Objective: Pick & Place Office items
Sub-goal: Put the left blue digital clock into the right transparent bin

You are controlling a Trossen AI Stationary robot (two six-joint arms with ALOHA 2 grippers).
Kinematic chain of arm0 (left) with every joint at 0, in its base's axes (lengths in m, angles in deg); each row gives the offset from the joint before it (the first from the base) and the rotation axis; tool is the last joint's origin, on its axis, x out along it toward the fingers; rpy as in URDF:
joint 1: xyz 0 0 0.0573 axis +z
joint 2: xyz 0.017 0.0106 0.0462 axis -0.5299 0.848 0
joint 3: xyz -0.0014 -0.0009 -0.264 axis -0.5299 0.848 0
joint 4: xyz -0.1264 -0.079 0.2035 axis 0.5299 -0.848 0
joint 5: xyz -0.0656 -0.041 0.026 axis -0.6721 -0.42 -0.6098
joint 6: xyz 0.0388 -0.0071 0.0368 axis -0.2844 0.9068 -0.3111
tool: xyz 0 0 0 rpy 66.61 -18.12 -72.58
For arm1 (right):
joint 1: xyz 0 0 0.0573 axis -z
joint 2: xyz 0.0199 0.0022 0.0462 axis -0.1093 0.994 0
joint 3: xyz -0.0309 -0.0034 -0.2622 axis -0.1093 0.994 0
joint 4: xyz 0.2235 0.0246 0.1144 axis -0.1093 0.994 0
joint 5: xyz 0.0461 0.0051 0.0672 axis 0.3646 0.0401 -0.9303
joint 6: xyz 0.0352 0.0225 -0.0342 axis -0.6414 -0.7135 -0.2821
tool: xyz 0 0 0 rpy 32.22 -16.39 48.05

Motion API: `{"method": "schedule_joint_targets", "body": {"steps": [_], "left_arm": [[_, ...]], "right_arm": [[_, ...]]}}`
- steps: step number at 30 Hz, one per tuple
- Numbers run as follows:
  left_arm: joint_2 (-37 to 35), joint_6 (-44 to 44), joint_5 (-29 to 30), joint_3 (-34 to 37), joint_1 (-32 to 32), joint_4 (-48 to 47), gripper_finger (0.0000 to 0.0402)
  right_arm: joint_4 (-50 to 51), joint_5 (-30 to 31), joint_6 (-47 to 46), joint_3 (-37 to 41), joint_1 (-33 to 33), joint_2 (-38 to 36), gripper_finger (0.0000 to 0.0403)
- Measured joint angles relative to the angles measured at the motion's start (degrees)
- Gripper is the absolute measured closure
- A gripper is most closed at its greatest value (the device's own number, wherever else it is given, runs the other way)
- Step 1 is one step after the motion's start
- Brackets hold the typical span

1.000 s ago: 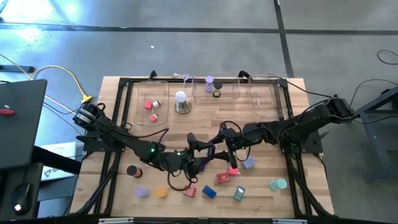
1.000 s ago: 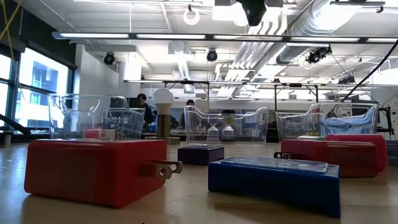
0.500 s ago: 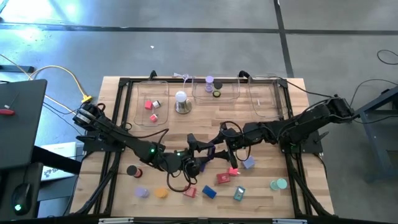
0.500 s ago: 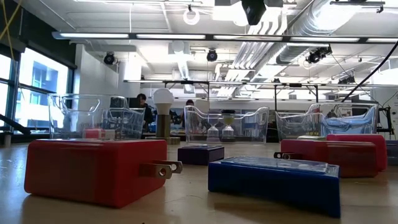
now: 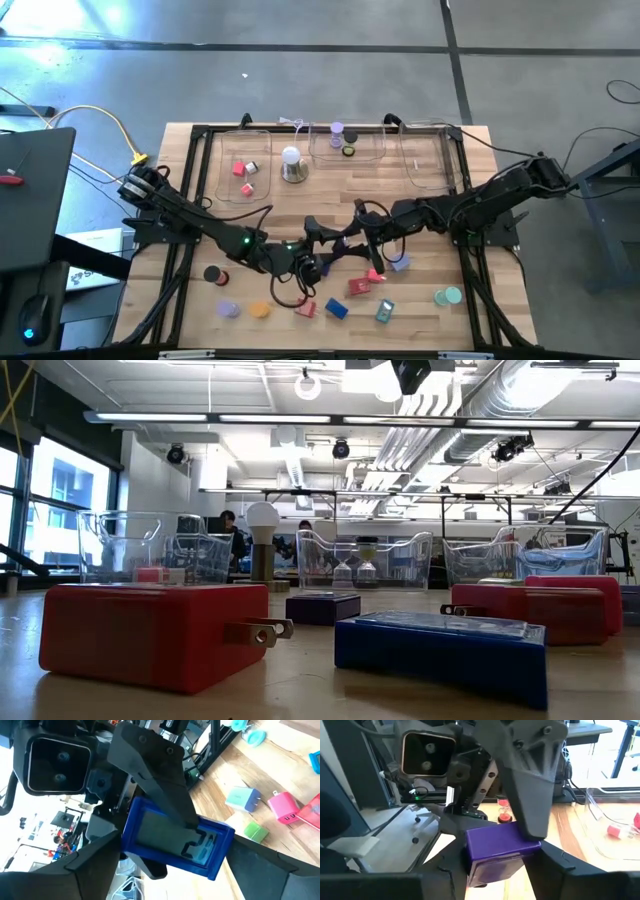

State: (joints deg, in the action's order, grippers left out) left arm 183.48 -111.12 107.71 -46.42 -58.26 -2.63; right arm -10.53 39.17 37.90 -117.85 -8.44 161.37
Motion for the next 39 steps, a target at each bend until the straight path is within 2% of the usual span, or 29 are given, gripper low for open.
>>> {"method": "schedule_joint_targets", "body": {"steps": [10,14,18,22,27,31,34,36,39], "left_arm": [[0.0,-1.07,0.49,0.0,0.04,-0.02,0.0059],[0.0,-2.28,5.71,0.0,-0.04,-0.09,0.0058],[0.02,-0.3,9.96,0.0,-0.32,-0.26,0.0058],[0.02,3.25,6.9,0.01,-0.24,-1.08,0.0057],[-0.21,7.42,5.68,-0.22,-0.08,-1.68,0.0057],[-0.18,11.17,5.99,-0.17,0.02,-3.51,0.0057],[-0.13,15.34,5.76,-0.15,0.34,-6.98,0.0057],[-0.14,18.51,4.34,-0.14,0.82,-10.11,0.0057],[-0.13,23.71,-0.81,-0.11,2.5,-16.67,0.0057]], "right_arm": [[1.21,0.68,0.31,0.0,0.09,0.0,0.026],[2.11,1.84,0.12,0.0,0.15,0.0,0.026],[5.04,7.36,0.13,-0.06,-0.21,-0.37,0.026],[10.35,12.53,0.62,-0.01,-0.39,-0.36,0.026],[15.76,21.93,-0.25,0.19,-0.3,-0.25,0.026],[23.61,32.53,-0.63,0.4,-0.33,-0.65,0.026],[29.01,42.67,-2.55,0.1,-0.28,-1.9,0.026],[35.47,49.19,-4.6,0.14,0.04,-3.73,0.026],[42.55,55.03,-8.1,0.14,1.63,-6.04,0.026]]}}
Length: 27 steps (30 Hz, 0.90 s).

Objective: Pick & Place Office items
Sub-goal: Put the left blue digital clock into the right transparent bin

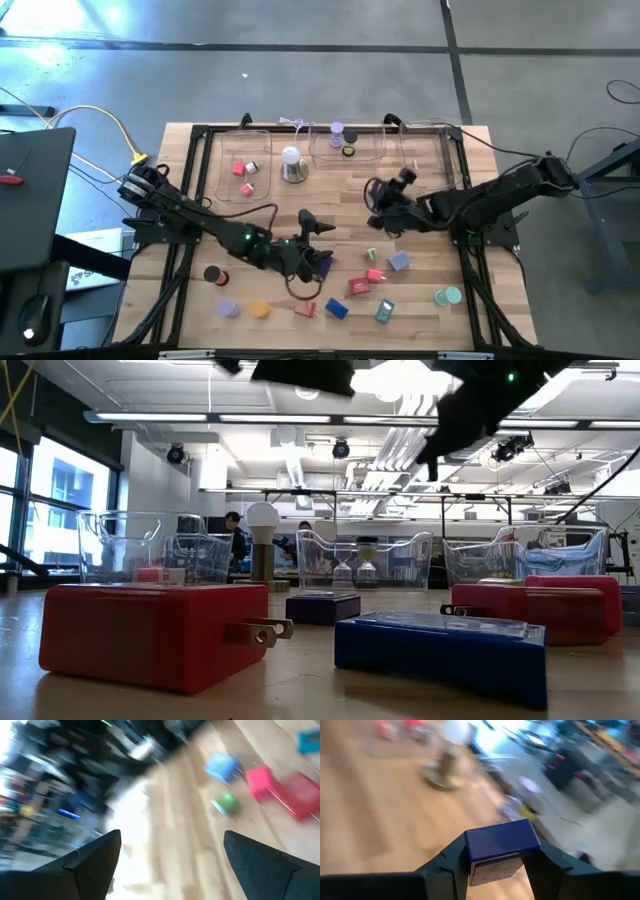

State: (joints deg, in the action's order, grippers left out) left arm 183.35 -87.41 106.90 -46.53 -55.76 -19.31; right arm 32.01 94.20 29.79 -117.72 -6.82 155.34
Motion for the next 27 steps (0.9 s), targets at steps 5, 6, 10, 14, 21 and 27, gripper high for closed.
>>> {"method": "schedule_joint_targets", "body": {"steps": [5,6,10,14,21,27], "left_arm": [[0.0,8.29,-10.85,0.02,4.39,-6.86,0.0057],[0.0,9.62,-11.66,0.02,5.24,-7.56,0.0057],[0.0,14.05,-12.4,0.04,7.98,-9.64,0.0057],[0.0,17.2,-12.4,0.04,9.93,-10.0,0.0057],[0.0,18.57,-13.83,0.04,10.92,-10.17,0.0057],[0.0,18.59,-16.64,0.04,10.86,-10.21,0.0057]], "right_arm": [[9.92,1.13,-5.79,-0.06,5.12,-7.48,0.026],[11.68,0.72,-6.13,-0.01,6.62,-8.6,0.026],[15.4,-3.25,-5.9,-0.01,15.23,-12.97,0.026],[17.21,-15.02,-4.16,-0.03,27.37,-14.47,0.026],[16.11,-24.91,1.47,-0.03,46.8,-10.37,0.026],[13.0,-36.61,4.59,-0.03,59.48,-2.27,0.0259]]}}
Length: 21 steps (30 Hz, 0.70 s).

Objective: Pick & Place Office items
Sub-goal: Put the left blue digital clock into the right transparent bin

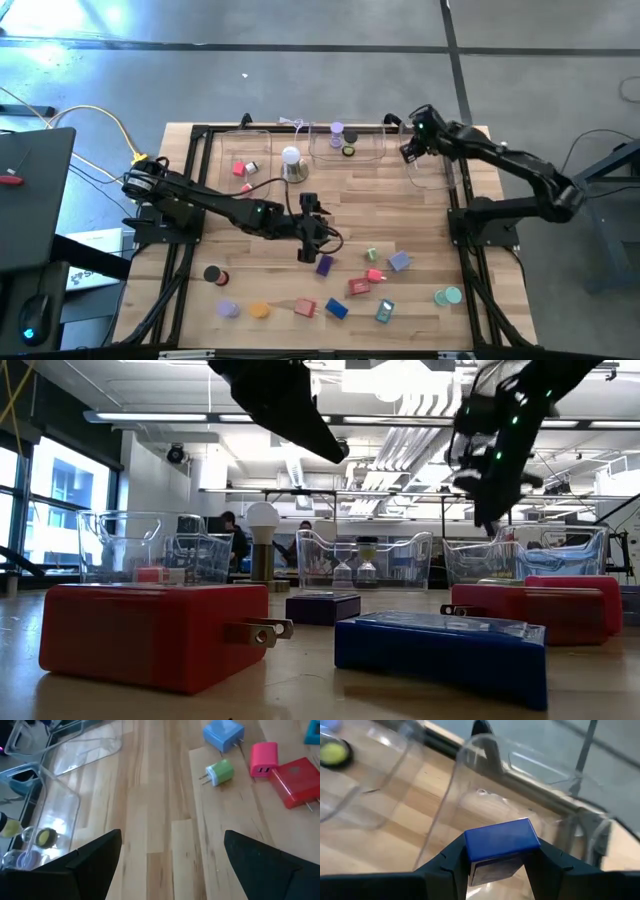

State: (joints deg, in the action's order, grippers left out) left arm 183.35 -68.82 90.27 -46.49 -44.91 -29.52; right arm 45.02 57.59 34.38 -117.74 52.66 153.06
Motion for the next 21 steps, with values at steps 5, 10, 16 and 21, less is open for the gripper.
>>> {"method": "schedule_joint_targets", "body": {"steps": [5,10,16,21], "left_arm": [[0.0,0.9,0.02,0.0,0.0,-0.36,0.0057],[0.0,1.27,0.04,0.04,0.0,-0.96,0.0057],[0.0,1.28,-1.06,0.04,0.0,-1.03,0.0057],[0.0,1.29,-3.81,0.04,0.0,-1.09,0.0057]], "right_arm": [[-3.79,-4.96,1.78,0.0,4.7,8.55,0.0259],[-7.54,-6.43,2.81,-0.02,6.4,15.66,0.0257],[-10.36,-6.1,2.74,-0.02,6.54,19.09,0.0222],[-11.41,-6.22,2.79,-0.04,6.54,19.04,0.0182]]}}
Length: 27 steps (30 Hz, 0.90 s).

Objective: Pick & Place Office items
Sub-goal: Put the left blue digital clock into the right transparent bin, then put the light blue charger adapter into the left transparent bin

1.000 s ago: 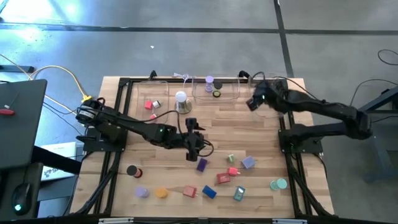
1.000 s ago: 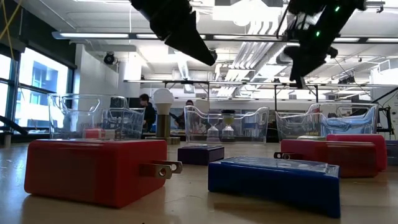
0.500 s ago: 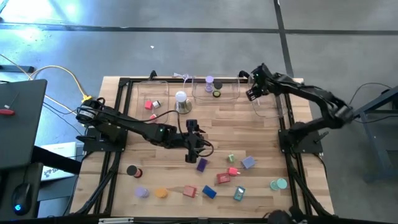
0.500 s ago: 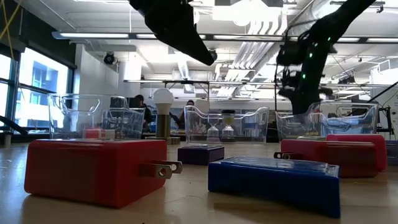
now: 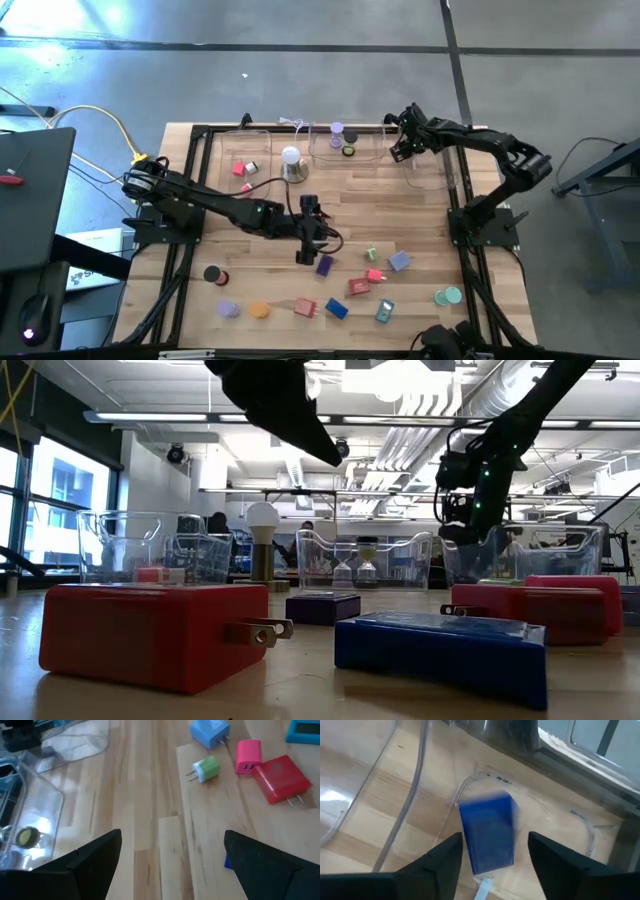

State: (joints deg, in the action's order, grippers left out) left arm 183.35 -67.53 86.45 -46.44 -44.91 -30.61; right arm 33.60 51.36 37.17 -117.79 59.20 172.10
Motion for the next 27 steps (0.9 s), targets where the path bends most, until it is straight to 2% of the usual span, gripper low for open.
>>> {"method": "schedule_joint_targets", "body": {"steps": [7,10,17,21,27], "left_arm": [[0.0,0.2,-0.25,0.0,0.0,0.0,0.0057],[0.0,0.17,-0.23,0.0,0.0,0.0,0.0057],[0.02,-0.09,-0.27,0.0,0.0,-0.31,0.0057],[0.02,1.59,-0.36,0.02,0.1,-2.94,0.0057],[0.07,6.92,-0.36,0.02,0.11,-8.03,0.0057]], "right_arm": [[0.45,0.36,0.46,-1.65,-0.04,-0.02,0.0157],[4.51,0.33,0.89,-3.54,-0.04,-1.25,0.0155],[12.97,0.79,2.85,-7.8,-2.46,-11.93,0.0155],[13.89,-9.12,5.89,-8.02,-6.15,-20.51,0.0154],[14.78,-32.29,6.57,-8.02,-12.97,-31.45,0.0154]]}}
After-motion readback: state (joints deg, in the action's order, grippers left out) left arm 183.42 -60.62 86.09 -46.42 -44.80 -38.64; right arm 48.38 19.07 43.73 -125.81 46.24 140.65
